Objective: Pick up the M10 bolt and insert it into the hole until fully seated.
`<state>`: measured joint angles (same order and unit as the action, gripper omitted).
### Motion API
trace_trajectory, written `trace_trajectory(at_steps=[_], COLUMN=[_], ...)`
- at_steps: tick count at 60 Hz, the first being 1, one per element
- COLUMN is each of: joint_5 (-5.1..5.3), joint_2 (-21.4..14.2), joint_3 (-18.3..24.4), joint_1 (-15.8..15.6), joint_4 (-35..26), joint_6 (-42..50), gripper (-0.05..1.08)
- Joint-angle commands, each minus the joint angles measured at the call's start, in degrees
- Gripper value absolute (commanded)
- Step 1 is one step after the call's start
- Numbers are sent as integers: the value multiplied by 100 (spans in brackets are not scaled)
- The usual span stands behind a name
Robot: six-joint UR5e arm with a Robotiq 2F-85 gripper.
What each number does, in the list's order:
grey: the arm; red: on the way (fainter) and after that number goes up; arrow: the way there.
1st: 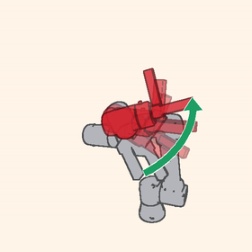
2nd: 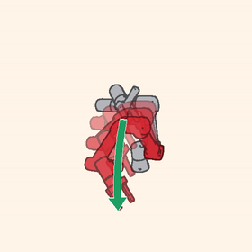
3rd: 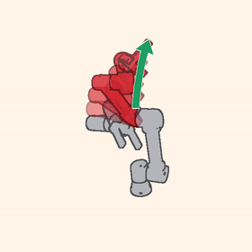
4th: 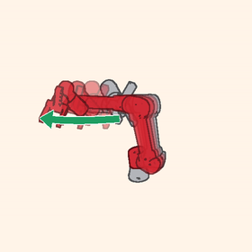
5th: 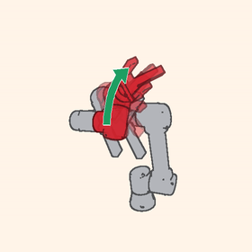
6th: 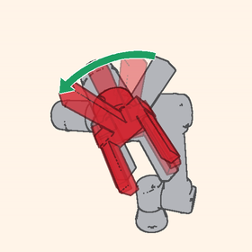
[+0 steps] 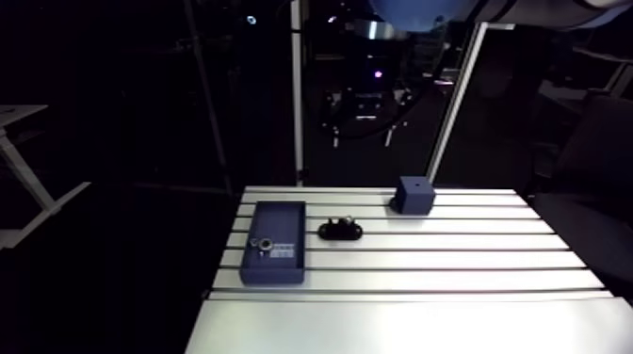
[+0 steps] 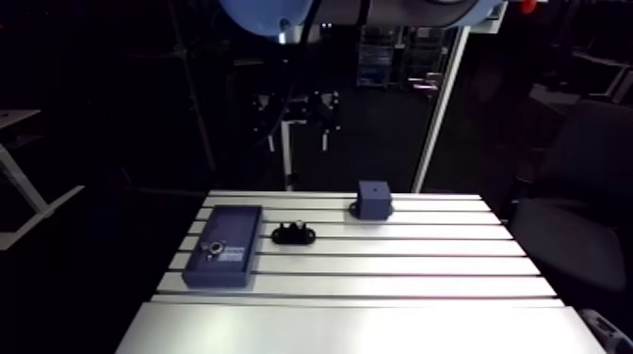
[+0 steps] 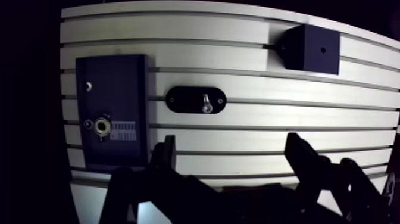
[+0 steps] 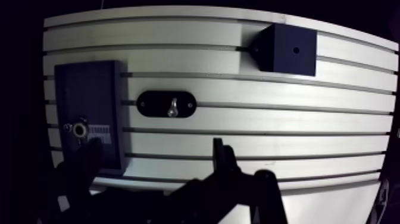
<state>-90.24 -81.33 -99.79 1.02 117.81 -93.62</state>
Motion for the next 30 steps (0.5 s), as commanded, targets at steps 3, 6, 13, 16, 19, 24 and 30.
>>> trace_trajectory(at_steps=[3, 6, 13, 16, 19, 24, 30], joint_5=[90, 90, 90, 90, 90, 90, 90], joint_2=[33, 58, 77, 93, 113, 153, 200], joint_3=[-355, -425, -591, -642, -739, -828, -913], joint_1=[39, 48, 48, 48, 48, 48, 48], joint_4=[547, 667, 922, 984, 1131, 1280, 1397], joint_6=[-12, -12, -12, -12, -12, -12, -12], gripper=[1, 1, 1, 1, 1, 1, 1])
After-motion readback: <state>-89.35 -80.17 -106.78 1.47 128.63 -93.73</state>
